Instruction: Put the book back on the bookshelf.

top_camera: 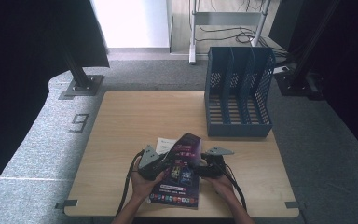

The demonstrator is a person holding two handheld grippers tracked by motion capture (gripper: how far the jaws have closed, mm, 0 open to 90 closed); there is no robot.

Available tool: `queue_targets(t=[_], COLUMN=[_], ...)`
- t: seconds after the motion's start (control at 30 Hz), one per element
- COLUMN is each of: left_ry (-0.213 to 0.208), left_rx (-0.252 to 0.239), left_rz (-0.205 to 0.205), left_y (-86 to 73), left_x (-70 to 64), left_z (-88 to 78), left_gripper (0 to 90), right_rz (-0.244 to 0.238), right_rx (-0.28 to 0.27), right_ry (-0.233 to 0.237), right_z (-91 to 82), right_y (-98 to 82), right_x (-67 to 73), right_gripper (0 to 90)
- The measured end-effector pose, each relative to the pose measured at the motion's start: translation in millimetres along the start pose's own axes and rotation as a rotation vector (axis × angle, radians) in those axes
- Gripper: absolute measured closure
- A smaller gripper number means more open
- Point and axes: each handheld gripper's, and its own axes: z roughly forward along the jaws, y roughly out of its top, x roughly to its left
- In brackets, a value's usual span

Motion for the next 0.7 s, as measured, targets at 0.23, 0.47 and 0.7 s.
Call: queue_targets(t=[0.23,0.47,0.7], left_ry=[-0.005,-0.009,-0.008], left_rx=[-0.011,-0.017,-0.018], left_rz=[0.000,0.006,0.008], left_y=[1.4,4.0,3.9], left_x=[-1.4,-4.1,-4.9], left_z=[-2.0,-4.3,-4.2], left_gripper=[87.4,87.4,87.4], right_rz=[0.019,0.040,0.062], right_rx=[0.006,0.014,0.032], right_ry=[0.015,0.039,0.051], right_z=[0.9,0.8,2.0], right_y=[-0.1,0.0,-0.5], right_x=[-1.8,-2.8,-5.0], right_gripper=[18.6,16.2,14.0])
